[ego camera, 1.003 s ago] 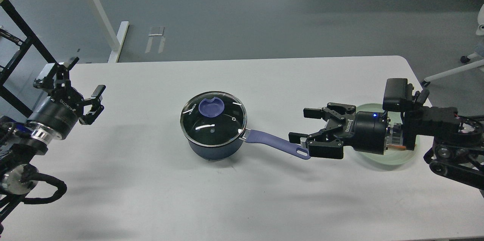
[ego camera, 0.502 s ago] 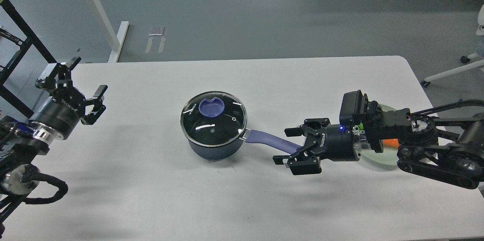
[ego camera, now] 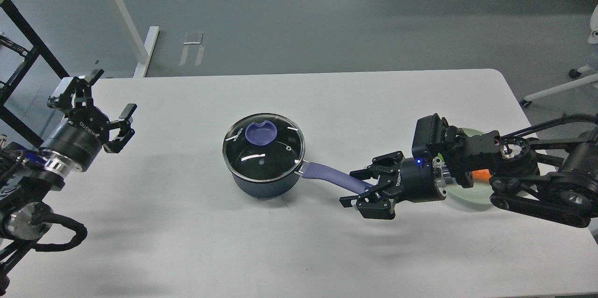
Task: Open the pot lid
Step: 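Grasp the purple saucepan handle with the right gripper, then reach the left gripper over the pot to the purple lid knob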
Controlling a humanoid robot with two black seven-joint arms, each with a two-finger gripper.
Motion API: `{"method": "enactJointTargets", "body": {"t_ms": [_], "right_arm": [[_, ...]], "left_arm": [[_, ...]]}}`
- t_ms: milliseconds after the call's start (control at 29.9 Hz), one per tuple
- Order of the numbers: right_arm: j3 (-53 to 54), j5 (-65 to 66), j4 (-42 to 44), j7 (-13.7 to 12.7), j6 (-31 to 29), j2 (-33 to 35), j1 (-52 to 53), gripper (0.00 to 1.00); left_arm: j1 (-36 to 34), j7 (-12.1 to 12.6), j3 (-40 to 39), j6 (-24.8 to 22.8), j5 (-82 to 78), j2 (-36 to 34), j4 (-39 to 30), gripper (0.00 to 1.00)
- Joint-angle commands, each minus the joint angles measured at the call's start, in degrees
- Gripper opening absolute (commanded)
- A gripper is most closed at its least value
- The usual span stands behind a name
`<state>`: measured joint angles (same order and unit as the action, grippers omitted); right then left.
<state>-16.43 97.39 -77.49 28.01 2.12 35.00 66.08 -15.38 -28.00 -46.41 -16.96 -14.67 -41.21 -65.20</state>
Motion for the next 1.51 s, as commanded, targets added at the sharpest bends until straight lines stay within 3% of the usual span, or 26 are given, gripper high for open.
{"method": "enactJointTargets", "body": {"t_ms": [0,268,468,1037,1237,1472], "right_arm": [[-0.09,-0.01,1.20,-0.01,-0.01,-1.07,0.10,0.60],[-0.53,-0.01,1.55,-0.01,-0.01,-1.42,0.89,0.42],[-1.14,-0.01,1.55,-0.01,-0.01,-1.42,1.15,0.36],[-2.20,0.08,1.64,-0.01,-0.01,-1.42,3.00,0.31],[-2.73,-0.01,1.64,-0.01,-0.01,-1.51,3.00,0.31],[-2.82,-0.09,1.64,-0.01,-0.01,-1.86,3.00,0.31]], "left_arm": [[0.00,0.00,0.00,0.00,0.08,-0.01,-0.01,0.99],[0.00,0.00,0.00,-0.09,0.00,-0.28,-0.28,0.99],[0.00,0.00,0.00,-0.09,0.08,-0.28,-0.37,0.99],[-1.75,0.00,0.35,0.00,-1.40,-1.06,-1.68,0.99],[-7.37,0.00,0.88,-0.44,-25.96,-2.12,-1.86,0.99],[-12.48,0.00,1.75,0.79,-70.27,-1.95,-11.95,0.99]]}}
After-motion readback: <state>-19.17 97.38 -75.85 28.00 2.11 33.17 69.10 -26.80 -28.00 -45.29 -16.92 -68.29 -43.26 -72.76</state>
